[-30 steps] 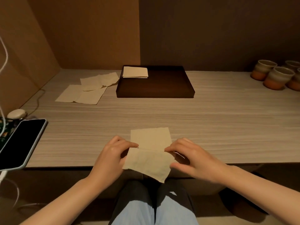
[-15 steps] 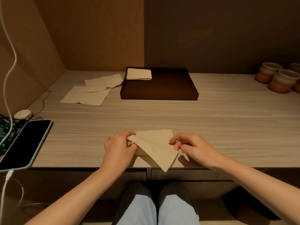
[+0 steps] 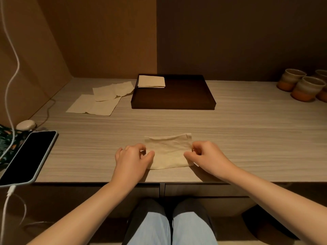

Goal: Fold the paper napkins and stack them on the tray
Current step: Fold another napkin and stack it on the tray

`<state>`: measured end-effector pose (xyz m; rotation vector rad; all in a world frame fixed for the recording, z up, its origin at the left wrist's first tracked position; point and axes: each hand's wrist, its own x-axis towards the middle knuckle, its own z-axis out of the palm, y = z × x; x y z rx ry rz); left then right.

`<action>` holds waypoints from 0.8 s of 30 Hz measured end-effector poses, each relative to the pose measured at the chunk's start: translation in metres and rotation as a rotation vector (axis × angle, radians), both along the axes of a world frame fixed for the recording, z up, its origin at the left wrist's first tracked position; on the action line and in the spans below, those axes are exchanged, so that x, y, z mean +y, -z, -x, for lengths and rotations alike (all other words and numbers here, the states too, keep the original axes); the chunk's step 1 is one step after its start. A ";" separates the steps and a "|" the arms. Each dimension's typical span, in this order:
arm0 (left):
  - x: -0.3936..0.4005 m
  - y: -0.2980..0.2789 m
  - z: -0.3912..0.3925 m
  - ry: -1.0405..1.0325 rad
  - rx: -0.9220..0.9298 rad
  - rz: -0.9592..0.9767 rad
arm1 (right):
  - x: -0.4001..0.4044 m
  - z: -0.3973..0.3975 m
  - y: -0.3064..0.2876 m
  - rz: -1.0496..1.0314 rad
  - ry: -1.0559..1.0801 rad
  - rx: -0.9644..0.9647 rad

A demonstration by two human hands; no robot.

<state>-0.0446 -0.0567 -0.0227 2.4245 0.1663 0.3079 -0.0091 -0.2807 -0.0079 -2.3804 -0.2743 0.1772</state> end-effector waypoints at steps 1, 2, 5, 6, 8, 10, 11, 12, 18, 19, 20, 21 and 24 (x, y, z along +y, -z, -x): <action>0.001 0.001 0.000 0.014 0.006 0.009 | 0.002 -0.001 0.000 0.019 0.020 0.011; 0.002 0.002 0.000 0.031 0.016 0.018 | 0.004 -0.003 -0.001 0.031 0.034 0.019; 0.004 0.003 0.003 0.078 0.033 0.003 | 0.008 -0.006 -0.001 0.038 0.079 0.027; 0.004 0.004 0.005 0.092 0.034 -0.014 | 0.009 -0.007 -0.001 0.042 0.090 0.021; 0.005 0.002 0.008 0.111 0.027 -0.053 | 0.011 -0.007 -0.002 0.061 0.105 0.010; 0.005 0.000 0.011 0.127 0.013 -0.111 | 0.012 -0.007 -0.001 0.071 0.119 0.008; 0.005 -0.001 0.013 0.136 0.010 -0.149 | 0.012 -0.007 -0.001 0.074 0.125 0.007; 0.005 -0.002 0.015 0.151 0.004 -0.186 | 0.012 -0.007 -0.002 0.075 0.128 0.008; -0.007 -0.009 0.031 0.469 0.011 -0.430 | 0.013 -0.006 -0.002 0.088 0.125 0.003; -0.008 -0.008 0.030 0.520 0.025 -0.474 | 0.013 -0.006 -0.002 0.087 0.122 0.000; -0.009 -0.006 0.030 0.556 0.045 -0.510 | 0.013 -0.006 -0.002 0.083 0.118 -0.004; -0.009 -0.003 0.029 0.585 0.063 -0.548 | 0.012 -0.005 -0.003 0.080 0.116 -0.006; -0.008 0.008 0.029 0.645 0.091 -0.626 | 0.012 -0.007 -0.004 0.087 0.099 0.024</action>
